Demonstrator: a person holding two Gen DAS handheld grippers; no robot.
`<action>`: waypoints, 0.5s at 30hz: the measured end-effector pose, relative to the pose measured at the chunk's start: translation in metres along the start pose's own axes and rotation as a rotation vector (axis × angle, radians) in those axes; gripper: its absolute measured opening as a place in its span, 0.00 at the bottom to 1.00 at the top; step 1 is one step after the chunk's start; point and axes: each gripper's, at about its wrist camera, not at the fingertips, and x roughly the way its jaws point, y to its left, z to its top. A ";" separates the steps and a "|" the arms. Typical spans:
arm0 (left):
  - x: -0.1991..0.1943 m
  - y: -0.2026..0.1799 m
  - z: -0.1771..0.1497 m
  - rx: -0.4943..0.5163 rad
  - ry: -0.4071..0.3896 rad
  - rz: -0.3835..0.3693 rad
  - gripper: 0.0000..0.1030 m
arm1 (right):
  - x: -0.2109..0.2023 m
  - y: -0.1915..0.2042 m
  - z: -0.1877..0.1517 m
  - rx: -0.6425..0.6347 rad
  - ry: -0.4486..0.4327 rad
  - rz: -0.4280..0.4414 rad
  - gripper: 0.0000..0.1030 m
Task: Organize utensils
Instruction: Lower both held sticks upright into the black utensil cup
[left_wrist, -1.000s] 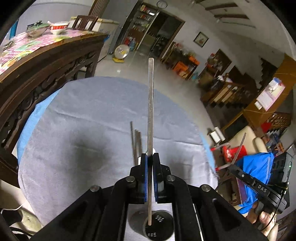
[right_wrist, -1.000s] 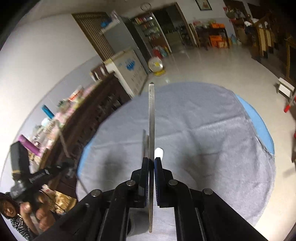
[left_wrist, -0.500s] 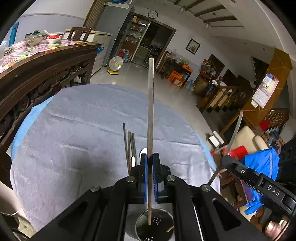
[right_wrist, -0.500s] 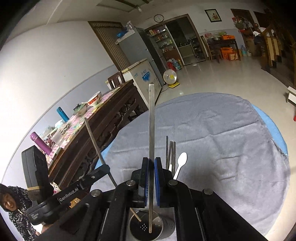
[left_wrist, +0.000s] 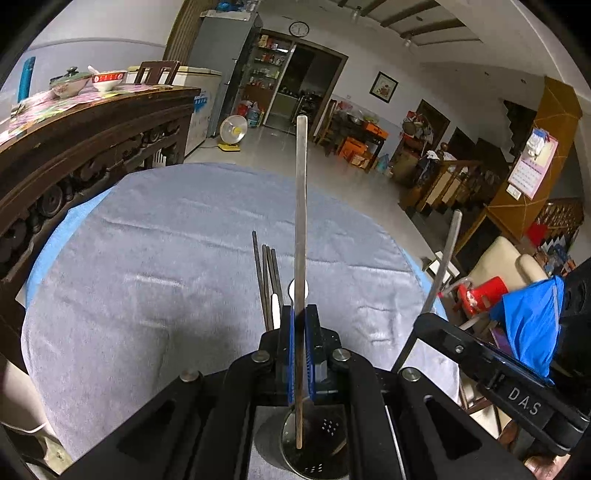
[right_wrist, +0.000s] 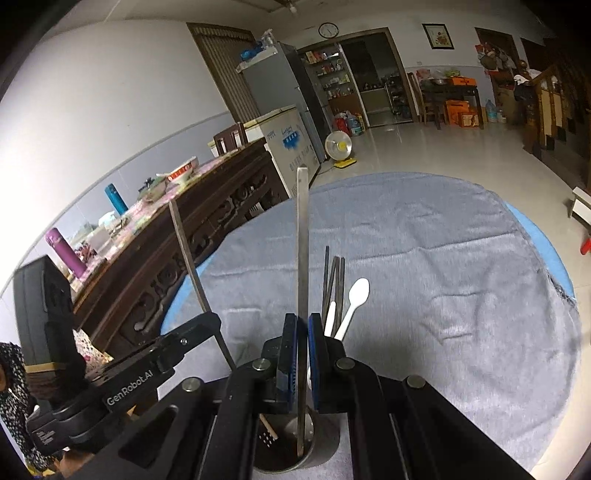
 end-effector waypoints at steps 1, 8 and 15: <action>0.000 -0.001 -0.003 0.008 -0.004 0.006 0.05 | 0.000 0.000 -0.002 -0.002 -0.003 -0.005 0.07; 0.007 -0.005 -0.015 0.045 -0.013 0.021 0.05 | -0.003 0.000 -0.009 -0.011 -0.024 -0.009 0.07; 0.011 -0.006 -0.025 0.057 0.012 0.022 0.05 | -0.001 -0.001 -0.016 -0.014 -0.003 0.000 0.07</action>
